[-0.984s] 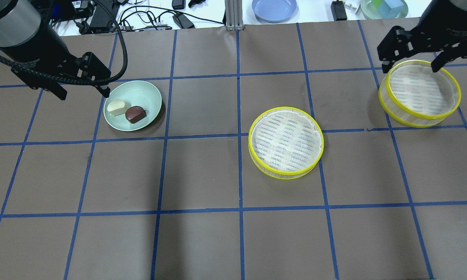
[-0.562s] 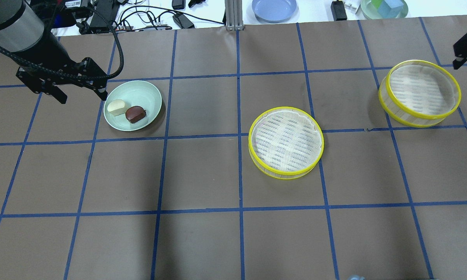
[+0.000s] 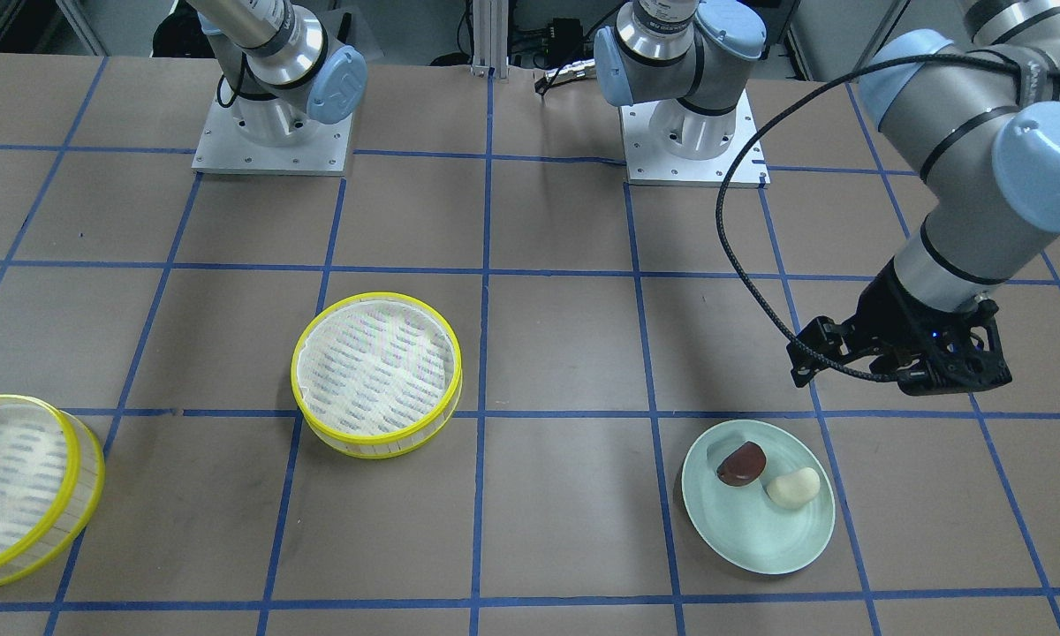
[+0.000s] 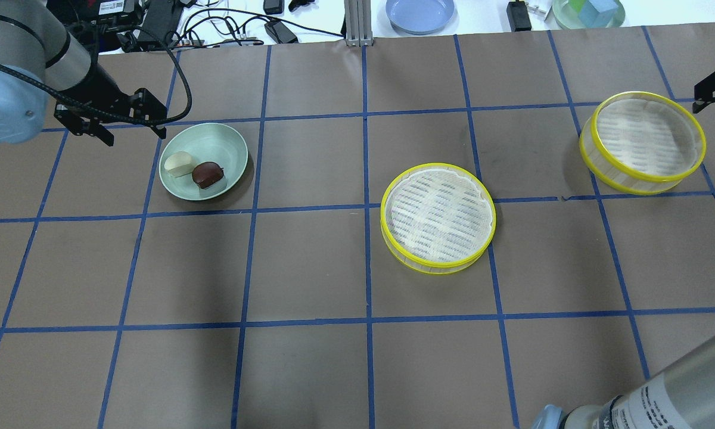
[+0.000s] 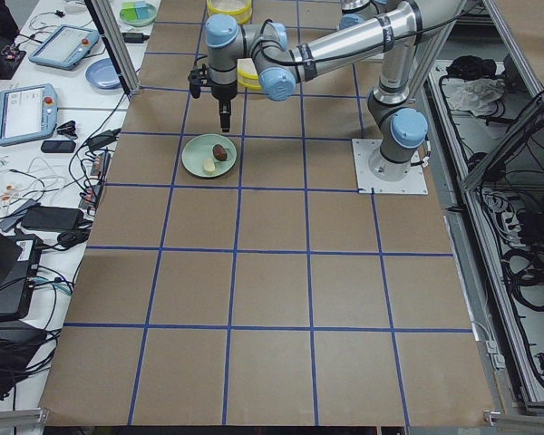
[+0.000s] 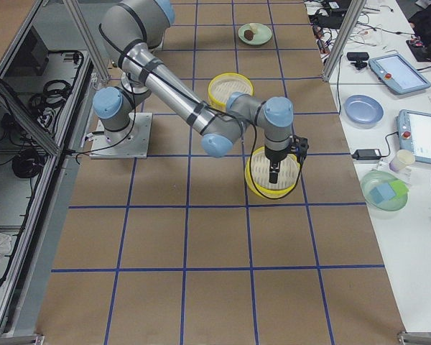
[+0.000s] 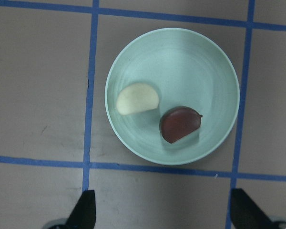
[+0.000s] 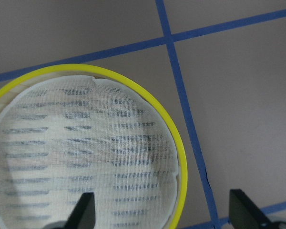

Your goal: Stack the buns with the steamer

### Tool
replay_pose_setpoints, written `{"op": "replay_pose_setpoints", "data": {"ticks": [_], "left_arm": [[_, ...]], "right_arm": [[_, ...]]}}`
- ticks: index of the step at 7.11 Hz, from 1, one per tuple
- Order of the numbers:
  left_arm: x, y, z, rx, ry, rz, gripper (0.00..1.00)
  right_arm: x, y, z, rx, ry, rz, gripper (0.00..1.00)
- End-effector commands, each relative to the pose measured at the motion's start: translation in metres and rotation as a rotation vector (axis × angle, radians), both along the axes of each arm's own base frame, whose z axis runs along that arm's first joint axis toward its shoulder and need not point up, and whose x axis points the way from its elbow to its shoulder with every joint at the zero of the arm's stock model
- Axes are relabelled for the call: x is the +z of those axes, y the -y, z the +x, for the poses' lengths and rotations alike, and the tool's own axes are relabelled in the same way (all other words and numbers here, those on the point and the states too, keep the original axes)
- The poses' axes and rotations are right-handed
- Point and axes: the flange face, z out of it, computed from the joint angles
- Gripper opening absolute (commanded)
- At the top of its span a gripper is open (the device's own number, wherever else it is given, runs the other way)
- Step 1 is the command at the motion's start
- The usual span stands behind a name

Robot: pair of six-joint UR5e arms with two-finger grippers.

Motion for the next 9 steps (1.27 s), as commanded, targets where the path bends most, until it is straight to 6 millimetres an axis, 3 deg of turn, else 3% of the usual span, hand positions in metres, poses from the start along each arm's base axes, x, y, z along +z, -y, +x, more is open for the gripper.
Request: {"op": "replay_pose_setpoints", "data": {"ticks": [1, 2, 4, 5, 6, 7, 8, 9], "left_arm": [[-0.063, 0.028, 0.025, 0.144, -0.02, 0.024, 1.0], [-0.083, 0.036, 0.029, 0.203, -0.024, 0.032, 1.0], [-0.127, 0.05, 0.032, 0.271, -0.035, 0.052, 1.0], [-0.141, 0.055, 0.034, 0.271, -0.034, 0.045, 1.0], [-0.148, 0.058, 0.034, 0.274, -0.037, 0.045, 1.0], [-0.155, 0.061, 0.033, 0.273, -0.057, 0.043, 1.0], [-0.165, 0.064, 0.03, 0.265, -0.099, 0.049, 1.0], [-0.168, 0.065, 0.029, 0.262, -0.1, 0.052, 1.0]], "right_arm": [[-0.048, 0.007, -0.01, 0.079, -0.003, 0.054, 1.0], [-0.066, 0.008, -0.012, 0.144, -0.001, 0.078, 0.94], [-0.069, 0.009, -0.019, 0.2, -0.023, 0.067, 0.88], [-0.069, 0.007, -0.023, 0.196, -0.03, 0.071, 0.77], [-0.069, 0.003, -0.03, 0.176, -0.028, 0.072, 0.62], [-0.069, 0.002, -0.032, 0.179, -0.036, 0.08, 0.32], [-0.074, -0.003, -0.037, 0.166, -0.027, 0.086, 0.23], [-0.075, -0.003, -0.037, 0.162, -0.021, 0.087, 0.0]]}}
